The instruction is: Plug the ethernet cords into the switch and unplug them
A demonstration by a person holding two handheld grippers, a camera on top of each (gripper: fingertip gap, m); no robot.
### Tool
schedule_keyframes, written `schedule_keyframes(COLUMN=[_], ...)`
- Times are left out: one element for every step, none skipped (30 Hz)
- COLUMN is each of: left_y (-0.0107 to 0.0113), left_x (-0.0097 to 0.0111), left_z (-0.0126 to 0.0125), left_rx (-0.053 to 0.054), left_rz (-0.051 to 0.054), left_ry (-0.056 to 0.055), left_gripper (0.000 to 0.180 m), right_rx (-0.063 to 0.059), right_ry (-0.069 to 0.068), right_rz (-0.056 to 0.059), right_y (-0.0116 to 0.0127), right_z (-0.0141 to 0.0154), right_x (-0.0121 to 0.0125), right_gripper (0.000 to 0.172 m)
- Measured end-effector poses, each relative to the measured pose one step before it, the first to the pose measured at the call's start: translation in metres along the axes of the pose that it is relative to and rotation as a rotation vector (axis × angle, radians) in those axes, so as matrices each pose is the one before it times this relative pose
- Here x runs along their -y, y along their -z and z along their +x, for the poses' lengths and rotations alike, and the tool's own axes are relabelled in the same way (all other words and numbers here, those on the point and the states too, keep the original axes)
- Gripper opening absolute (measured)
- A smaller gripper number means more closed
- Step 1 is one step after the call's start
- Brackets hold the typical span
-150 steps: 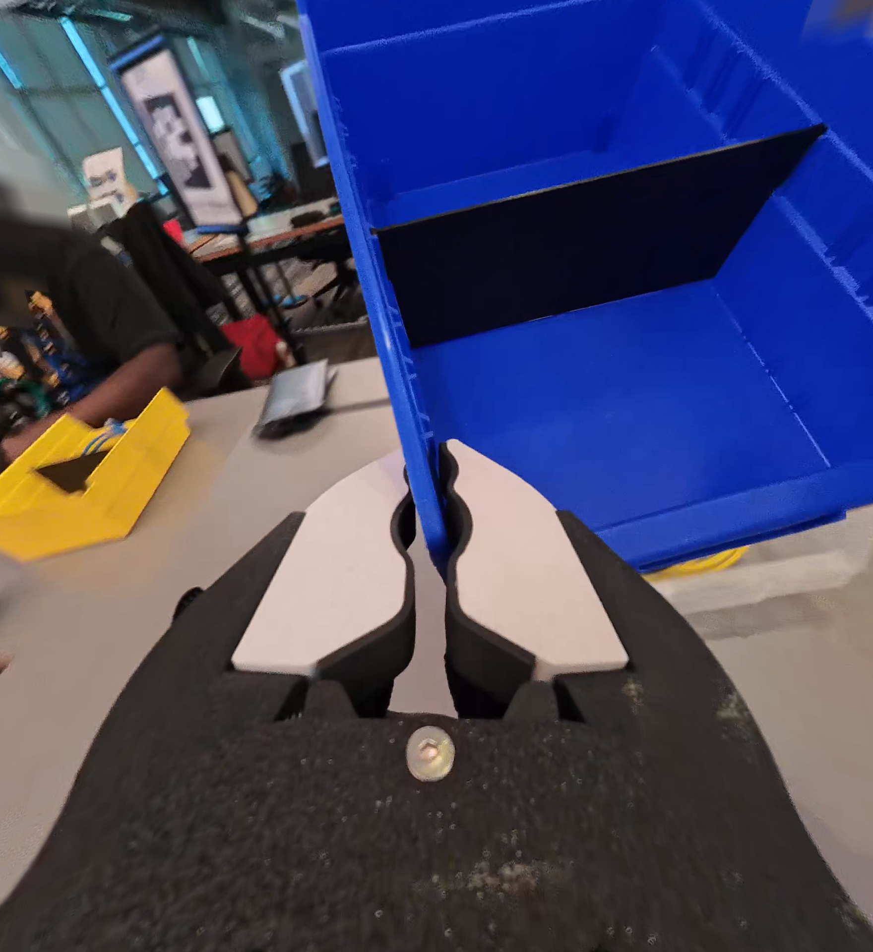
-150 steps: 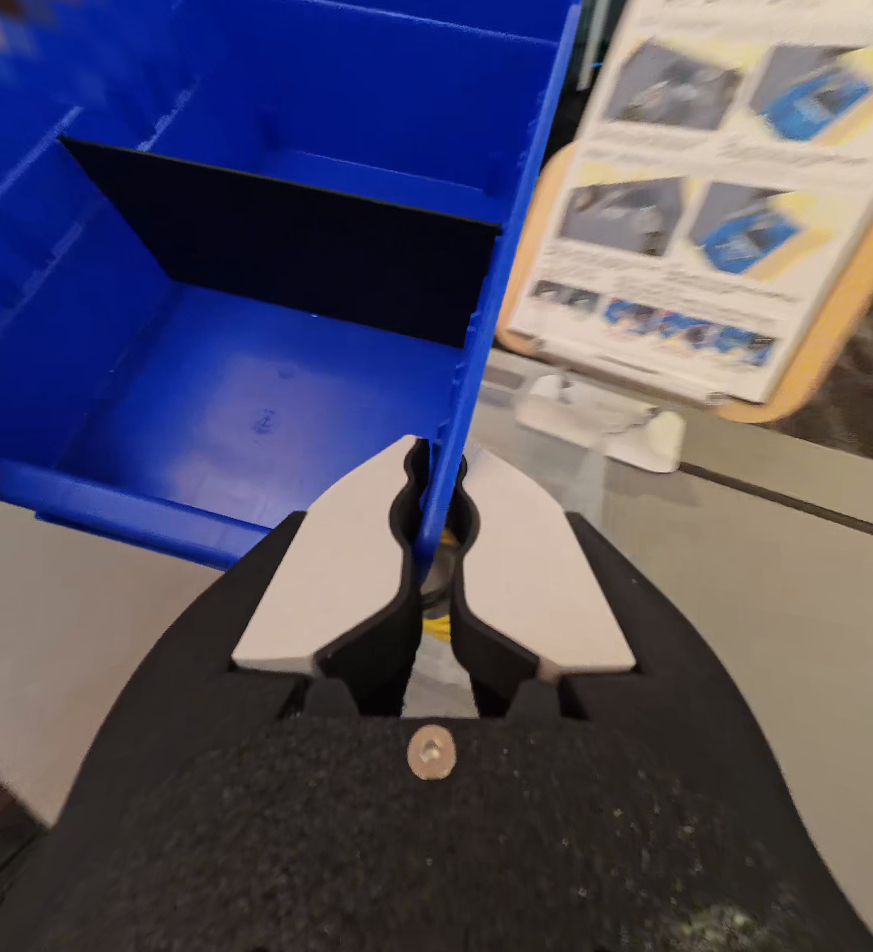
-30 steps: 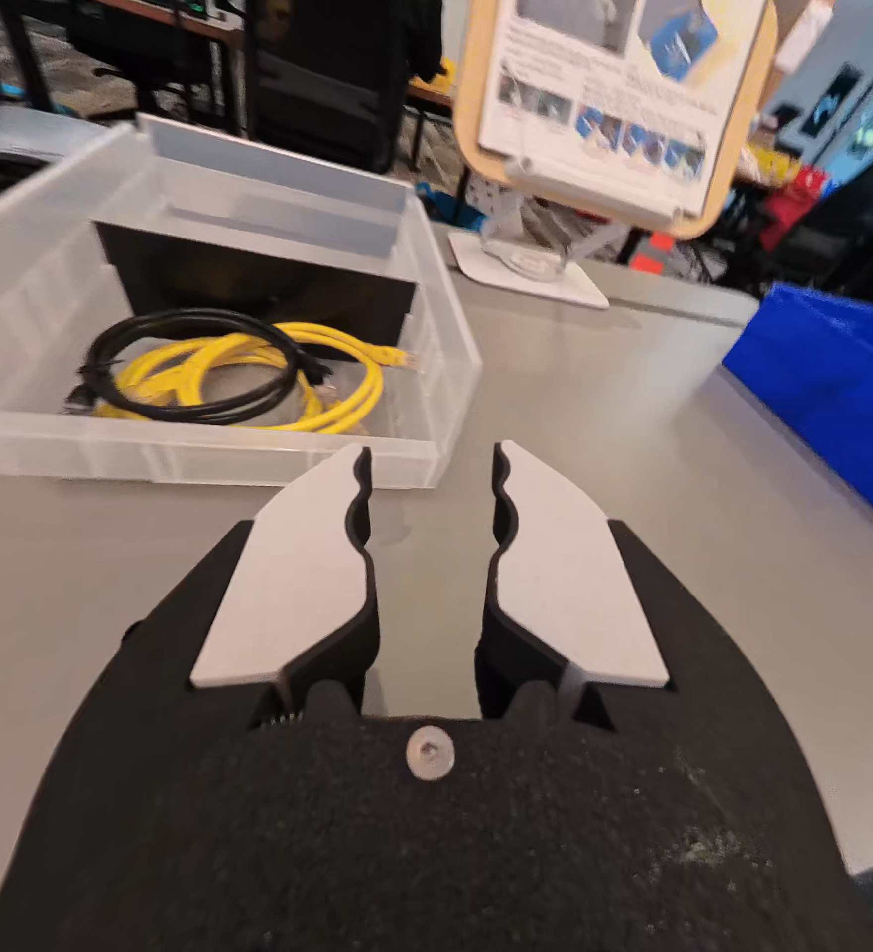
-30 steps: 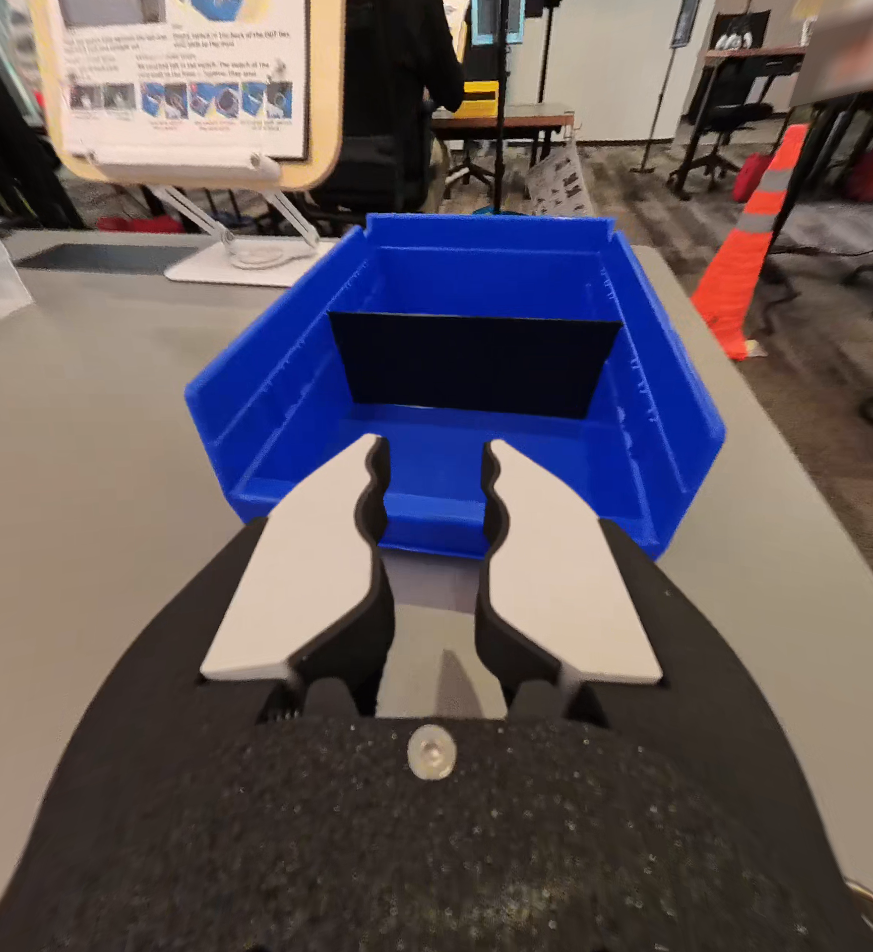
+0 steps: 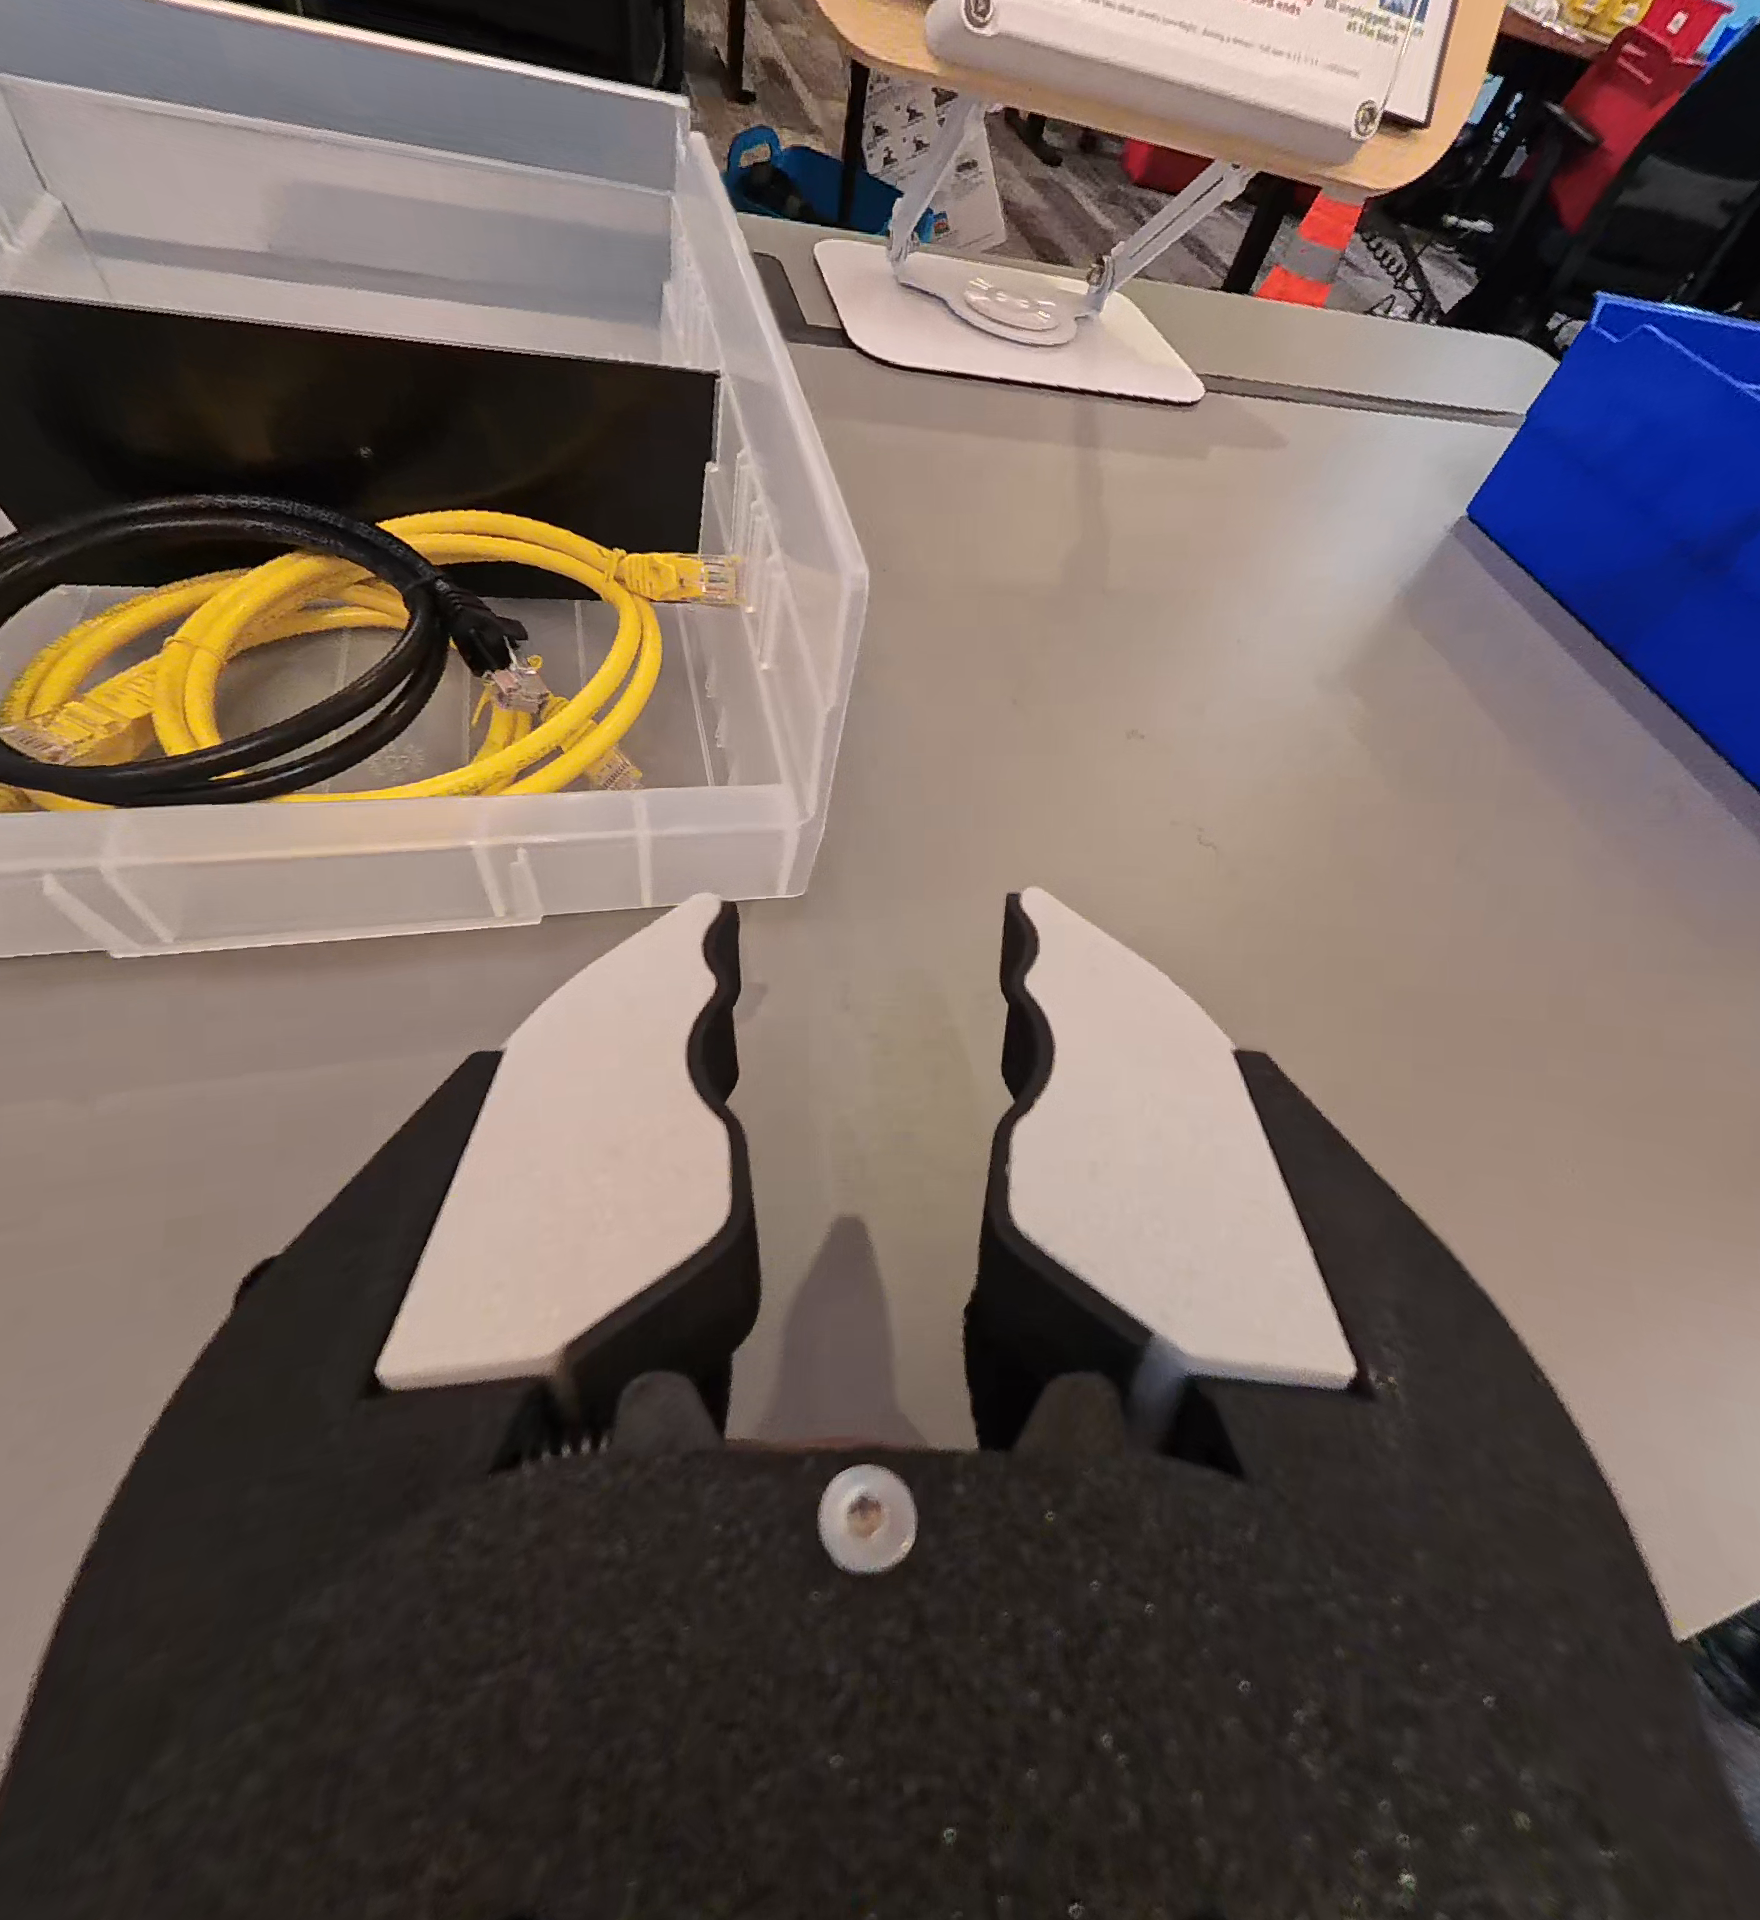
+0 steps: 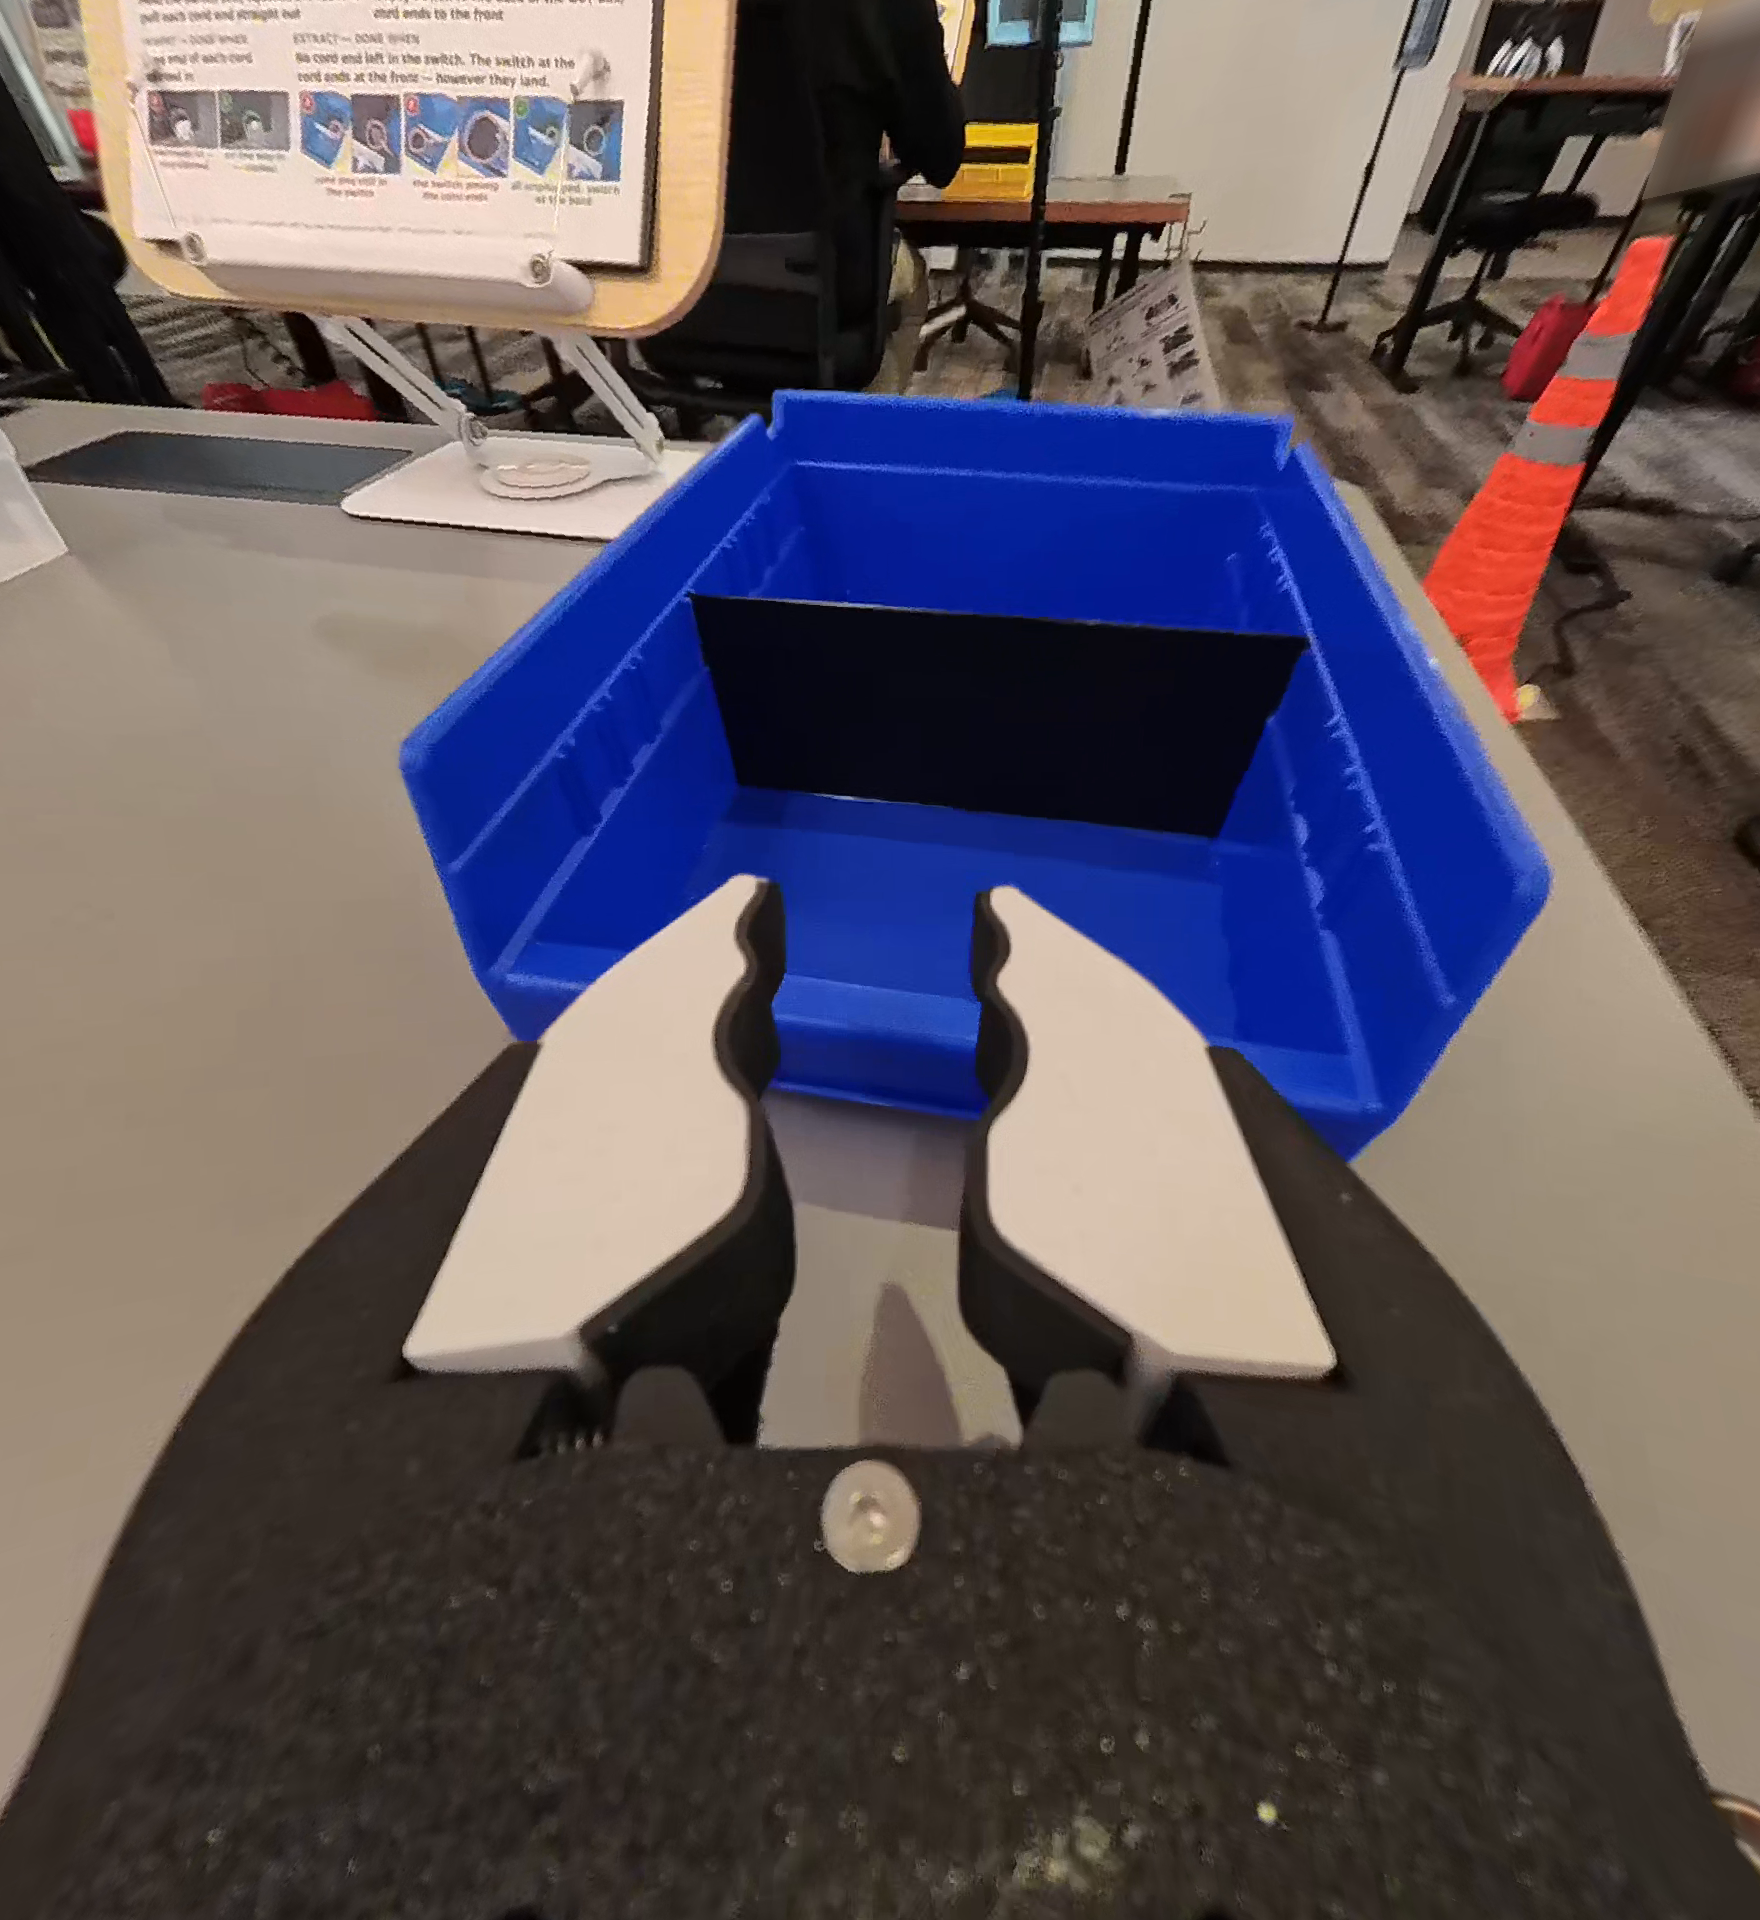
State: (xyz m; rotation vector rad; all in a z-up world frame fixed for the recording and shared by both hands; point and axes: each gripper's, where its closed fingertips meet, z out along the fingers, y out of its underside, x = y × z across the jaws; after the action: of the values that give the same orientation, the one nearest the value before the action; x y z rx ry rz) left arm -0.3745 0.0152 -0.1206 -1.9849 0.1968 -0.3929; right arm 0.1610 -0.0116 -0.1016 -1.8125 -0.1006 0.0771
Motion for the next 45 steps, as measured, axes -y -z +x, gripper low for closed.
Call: schedule_keyframes(left_y=[0.00042,0.00059,0.00098,0.00116,0.00152,0.00148,0.00123,0.00088,0.00068,0.00027,-0.00009,-0.00023,-0.00038,-0.00059,-0.0006,-0.00077,-0.00077,-0.00097,-0.00128,-0.00155,-0.0017,-0.00164,-0.00113,-0.00045,0.00027,0.00114,0.00141,0.00096,-0.00018,-0.0015,-0.0027,-0.00405,-0.00489,-0.00582,-0.00714,-0.00859,-0.01009,-0.01108,-0.01145,-0.01136,-0.01031,-0.00958,-0.00889,-0.00855,-0.00775], left_x=[-0.0002,0.00007,0.00017,0.00042,0.0007,0.00086,0.00069,0.00035,0.00045,0.00041,0.00024,-0.00022,-0.00069,-0.00064,-0.00029,-0.00031,-0.00077,-0.00124,-0.0017,-0.00271,-0.00275,-0.00153,-0.00016,0.00139,0.00318,0.00575,0.0087,0.01008,0.00983,0.00795,0.00675,0.00614,0.00686,0.00945,0.01167,0.0118,0.01049,0.00873,0.00688,0.00449,0.00452,0.00394,0.00225,0.00065,-0.00067], left_z=[0.00121,0.00156,0.0016,0.00183,0.00215,0.00219,0.00176,0.00163,0.00247,0.00258,0.00225,0.00106,-0.00051,-0.00152,-0.00172,-0.00189,-0.00214,-0.00146,-0.00015,0.00165,0.00187,0.00109,0.0007,0.00008,-0.00043,-0.00194,-0.00372,-0.00473,-0.00684,-0.0099,-0.01409,-0.01762,-0.02131,-0.02277,-0.0199,-0.01598,-0.01292,-0.01082,-0.00829,-0.0059,-0.00515,-0.00197,-0.00152,-0.00227,-0.00295], left_rx=[-0.0014,-0.0034,-0.0051,-0.0071,-0.0092,-0.0092,-0.0067,-0.0067,-0.0143,-0.0163,-0.015,-0.0087,0.0017,0.0071,0.0064,0.005,0.0048,0.0014,-0.0087,-0.0208,-0.022,-0.0178,-0.0166,-0.0157,-0.0183,-0.0153,-0.0128,-0.0192,-0.019,-0.0115,0.0061,0.0234,0.0466,0.06,0.0462,0.0192,-0.0073,-0.0231,-0.0361,-0.0449,-0.0444,-0.0572,-0.0502,-0.0319,-0.0142], left_rz=[-0.0013,-0.0007,-0.0005,0.0002,0.0011,0.0014,-0.0017,-0.0021,0.0003,0.001,-0.001,-0.0046,-0.0069,-0.0075,-0.007,-0.0088,-0.0107,-0.0098,-0.0068,-0.0109,-0.0124,-0.0067,-0.0028,0.0014,-0.0015,-0.0038,-0.0032,-0.0127,-0.0316,-0.0565,-0.0696,-0.0722,-0.0696,-0.0522,-0.0353,-0.0275,-0.0306,-0.0405,-0.0459,-0.0547,-0.0436,-0.0359,-0.036,-0.035,-0.034], left_ry=[-0.0085,-0.0113,-0.0131,-0.012,-0.0107,-0.0118,-0.012,-0.0057,0.0014,0.0046,0.0009,-0.0078,-0.0197,-0.0282,-0.0289,-0.0249,-0.0203,-0.0161,-0.0115,-0.0075,-0.0019,0.0033,0.004,0.0049,0.002,-0.0041,-0.0106,-0.0196,-0.0252,-0.0278,-0.0281,-0.0252,-0.0248,-0.0323,-0.0419,-0.0401,-0.0259,-0.0133,-0.0114,-0.016,-0.0059,0.0031,0.0067,0.0064,0.003], left_gripper=[0.048,0.048,0.048,0.048,0.048,0.048,0.048,0.049,0.049,0.05,0.05,0.051,0.051,0.052,0.053,0.053,0.053,0.053,0.053,0.053,0.053,0.053,0.053,0.053,0.053,0.053,0.052,0.052,0.052,0.053,0.055,0.061,0.064,0.064,0.064,0.063,0.063,0.064,0.066,0.069,0.07,0.07,0.07,0.071,0.073], right_rx=[-0.0086,-0.0005,0.0039,0.0101,0.0175,0.0195,0.0167,0.0191,0.0269,0.0286,0.0273,0.0236,0.023,0.0265,0.0279,0.0278,0.0299,0.0324,0.0347,0.0354,0.0289,0.0273,0.0271,0.0208,0.015,0.0177,0.0199,0.0144,0.0082,0.008,0.0101,0.0156,0.0192,0.013,0.0044,0.0007,-0.0028,-0.0051,-0.0026,0.0012,0.0011,-0.0006,-0.0017,-0.0006,-0.0005], right_ry=[0.0226,0.0169,0.0104,0.0039,-0.0017,-0.001,0.0024,0.0008,-0.0008,0.0019,0.0075,0.0119,0.013,0.0116,0.0115,0.0119,0.0105,0.0054,-0.002,-0.0044,-0.0024,-0.0013,0.0019,0.0062,0.0049,0.0029,0.0011,0.0017,0.0013,-0.0028,-0.0102,-0.0155,-0.0155,-0.0099,-0.0033,0.0007,0.0018,0.0008,-0.0034,-0.0071,-0.0076,-0.004,0.0011,0.0031,0.0039], right_rz=[0.0111,0.0058,0.0021,0.0033,0.002,0.0014,0.0021,0.0002,0.0015,0.0054,0.0042,0.0017,0.0005,0.0003,0.0019,-0.0004,-0.0017,-0.0006,-0.0037,-0.0001,0.0076,0.0054,0.0015,0.0015,0.0047,0.0081,0.0013,-0.0032,0.0009,0.0038,0.0019,-0.0007,0.0009,0.0017,-0.0016,-0.005,-0.0064,-0.005,-0.002,0.0003,-0.0001,-0.0032,-0.0057,-0.0065,-0.0068], right_y=[0.002,0.0017,0.00135,0.0011,0.00078,0.00045,-0.00004,-0.00046,-0.00064,-0.00085,-0.00097,-0.00102,-0.00112,-0.00121,-0.00127,-0.00133,-0.00152,-0.00193,-0.0022,-0.002,-0.00164,-0.0015,-0.00175,-0.002,-0.00199,-0.00245,-0.00308,-0.00344,-0.00334,-0.00351,-0.00364,-0.00352,-0.00297,-0.00225,-0.00186,-0.0015,-0.00122,-0.00099,-0.00066,-0.00039,-0.00034,-0.0003,-0.00008,0.00004,0.00028], right_z=[-0.00075,-0.00211,-0.00308,-0.00434,-0.00585,-0.00662,-0.00669,-0.00757,-0.00911,-0.00958,-0.00937,-0.0085,-0.00808,-0.00818,-0.00791,-0.00761,-0.00737,-0.00731,-0.00708,-0.00704,-0.00616,-0.00578,-0.00529,-0.00414,-0.00275,-0.00283,-0.00245,-0.00126,-0.00012,0.00027,0.00026,-0.00016,-0.00099,-0.00035,0.00056,0.00092,0.00138,0.00154,0.00106,0.00058,0.00036,0.00057,0.00031,-0.00028,-0.00053], right_x=[0.00295,0.00209,0.00131,0.00122,0.00127,0.00149,0.00148,0.00086,0.00084,0.00142,0.00157,0.00161,0.00152,0.00155,0.00146,0.0009,0.00038,0.00008,-0.00099,-0.00085,0.00043,0.00073,0.00091,0.00074,0.0013,0.00168,0.00068,-0.00019,0.00027,0.00063,0.00022,-0.00006,0.00027,0.00013,-0.00036,-0.00095,-0.00125,-0.00124,-0.00096,-0.00064,-0.0009,-0.00147,-0.00196,-0.00181,-0.00151], right_gripper=[0.034,0.034,0.034,0.034,0.035,0.036,0.036,0.036,0.036,0.036,0.036,0.036,0.037,0.037,0.037,0.037,0.037,0.038,0.038,0.038,0.038,0.038,0.038,0.038,0.038,0.038,0.038,0.038,0.038,0.038,0.038,0.038,0.039,0.039,0.039,0.039,0.039,0.039,0.039,0.039,0.039,0.038,0.039,0.038,0.038])
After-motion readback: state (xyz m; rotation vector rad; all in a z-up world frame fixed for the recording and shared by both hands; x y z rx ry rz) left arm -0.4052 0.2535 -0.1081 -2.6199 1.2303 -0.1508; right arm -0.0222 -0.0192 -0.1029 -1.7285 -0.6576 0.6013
